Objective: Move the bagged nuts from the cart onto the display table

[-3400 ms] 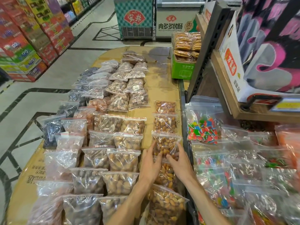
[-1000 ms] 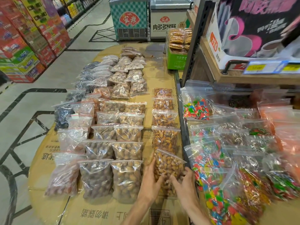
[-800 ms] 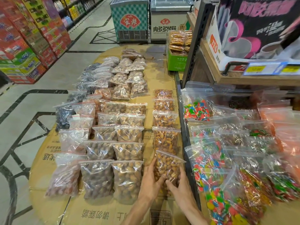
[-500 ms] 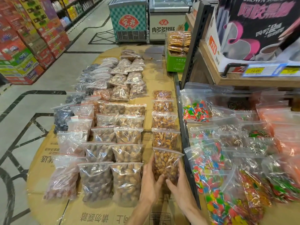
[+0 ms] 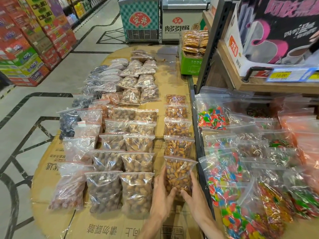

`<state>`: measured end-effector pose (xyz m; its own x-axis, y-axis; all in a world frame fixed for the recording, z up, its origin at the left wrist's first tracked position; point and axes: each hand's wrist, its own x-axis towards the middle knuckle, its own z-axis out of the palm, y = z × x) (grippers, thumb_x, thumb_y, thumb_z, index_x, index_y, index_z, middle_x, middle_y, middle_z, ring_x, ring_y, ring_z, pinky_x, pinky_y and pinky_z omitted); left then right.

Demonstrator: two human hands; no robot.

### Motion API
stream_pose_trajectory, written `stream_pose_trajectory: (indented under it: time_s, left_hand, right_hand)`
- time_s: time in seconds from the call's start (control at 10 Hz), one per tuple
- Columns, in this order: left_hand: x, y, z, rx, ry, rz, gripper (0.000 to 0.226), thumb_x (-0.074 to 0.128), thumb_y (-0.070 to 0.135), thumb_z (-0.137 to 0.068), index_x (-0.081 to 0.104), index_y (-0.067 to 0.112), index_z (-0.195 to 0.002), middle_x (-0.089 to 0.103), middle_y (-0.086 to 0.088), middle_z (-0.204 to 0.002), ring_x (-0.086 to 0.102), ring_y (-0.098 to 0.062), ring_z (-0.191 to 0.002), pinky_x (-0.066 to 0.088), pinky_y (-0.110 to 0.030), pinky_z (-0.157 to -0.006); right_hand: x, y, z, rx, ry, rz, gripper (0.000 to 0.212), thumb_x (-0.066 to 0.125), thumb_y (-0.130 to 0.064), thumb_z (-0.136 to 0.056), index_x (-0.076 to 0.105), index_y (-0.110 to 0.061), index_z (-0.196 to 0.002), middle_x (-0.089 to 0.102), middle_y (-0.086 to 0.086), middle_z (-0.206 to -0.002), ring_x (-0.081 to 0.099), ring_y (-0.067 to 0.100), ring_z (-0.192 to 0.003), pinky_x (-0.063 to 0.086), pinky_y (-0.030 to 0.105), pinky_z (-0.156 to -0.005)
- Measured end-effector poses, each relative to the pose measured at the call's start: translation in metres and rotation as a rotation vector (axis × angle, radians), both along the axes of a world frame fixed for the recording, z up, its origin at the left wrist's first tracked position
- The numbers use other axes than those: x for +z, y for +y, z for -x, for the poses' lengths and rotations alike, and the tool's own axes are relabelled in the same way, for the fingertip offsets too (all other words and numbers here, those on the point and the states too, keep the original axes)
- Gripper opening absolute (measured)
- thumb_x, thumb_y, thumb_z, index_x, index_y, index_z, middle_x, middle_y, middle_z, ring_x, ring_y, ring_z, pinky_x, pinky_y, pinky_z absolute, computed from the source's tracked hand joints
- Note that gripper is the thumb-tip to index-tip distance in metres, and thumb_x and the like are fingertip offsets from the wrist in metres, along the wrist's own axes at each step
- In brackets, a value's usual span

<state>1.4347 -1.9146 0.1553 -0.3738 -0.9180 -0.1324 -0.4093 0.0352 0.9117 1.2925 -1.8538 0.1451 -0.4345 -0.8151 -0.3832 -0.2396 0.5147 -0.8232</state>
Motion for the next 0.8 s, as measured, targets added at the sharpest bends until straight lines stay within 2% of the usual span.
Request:
stream_pose_trajectory:
  time_s: [0.2, 0.3, 0.4, 0.5, 0.6, 0.8]
  left_hand:
    - [-0.002, -0.002, 0.003, -0.014, -0.017, 0.008, 0.08, 0.067, 0.029, -0.101, 0.018, 0.03, -0.165, 0.033, 0.006, -0.161, 0.019, 0.022, -0.142, 0.014, 0.004, -0.11]
    - [-0.001, -0.001, 0.002, -0.03, -0.027, 0.016, 0.083, 0.063, 0.04, -0.1, 0.013, 0.034, -0.166, 0.029, 0.009, -0.165, 0.021, 0.009, -0.15, 0.018, -0.015, -0.123]
    - [0.002, 0.0, -0.001, -0.038, -0.019, -0.002, 0.087, 0.065, 0.026, -0.1, 0.009, 0.038, -0.165, 0.024, 0.013, -0.168, 0.02, 0.001, -0.154, 0.019, -0.034, -0.13]
    - [-0.001, -0.001, -0.007, -0.097, -0.036, 0.009, 0.088, 0.064, 0.03, -0.101, 0.006, 0.036, -0.166, 0.019, 0.015, -0.171, 0.014, 0.003, -0.156, 0.017, -0.034, -0.13]
    - [-0.006, -0.002, -0.012, -0.145, -0.052, 0.003, 0.09, 0.064, 0.035, -0.1, 0.002, 0.036, -0.166, 0.016, 0.015, -0.172, 0.013, 0.001, -0.157, 0.019, -0.041, -0.131]
    - [0.004, 0.003, -0.017, -0.177, -0.081, 0.056, 0.089, 0.058, 0.042, -0.101, -0.003, 0.036, -0.166, 0.017, 0.009, -0.173, 0.015, -0.005, -0.158, 0.02, -0.043, -0.131]
  right_hand:
    - [0.005, -0.004, 0.003, 0.05, 0.052, -0.003, 0.085, 0.063, -0.015, -0.106, 0.011, -0.037, -0.17, 0.02, -0.008, -0.176, 0.024, 0.016, -0.161, 0.031, 0.051, -0.129]
    - [0.007, -0.004, 0.004, 0.055, 0.061, -0.008, 0.089, 0.064, -0.014, -0.105, 0.007, -0.038, -0.17, 0.018, -0.009, -0.176, 0.023, 0.016, -0.162, 0.029, 0.05, -0.13]
    - [0.01, -0.004, 0.004, 0.031, 0.025, -0.001, 0.092, 0.065, -0.013, -0.104, 0.006, -0.038, -0.17, 0.017, -0.008, -0.176, 0.023, 0.017, -0.161, 0.029, 0.049, -0.129]
    - [0.014, 0.001, 0.004, 0.048, 0.044, -0.047, 0.086, 0.064, -0.015, -0.105, 0.011, -0.033, -0.17, 0.02, -0.005, -0.176, 0.027, 0.019, -0.16, 0.029, 0.046, -0.129]
    - [0.015, 0.004, 0.006, 0.066, 0.049, -0.057, 0.088, 0.068, -0.016, -0.103, 0.012, -0.032, -0.17, 0.023, -0.004, -0.175, 0.029, 0.019, -0.16, 0.03, 0.046, -0.129]
    - [0.021, 0.004, -0.002, 0.063, 0.026, -0.031, 0.097, 0.074, -0.027, -0.099, 0.009, -0.031, -0.17, 0.029, -0.003, -0.173, 0.031, 0.017, -0.158, 0.028, 0.046, -0.127]
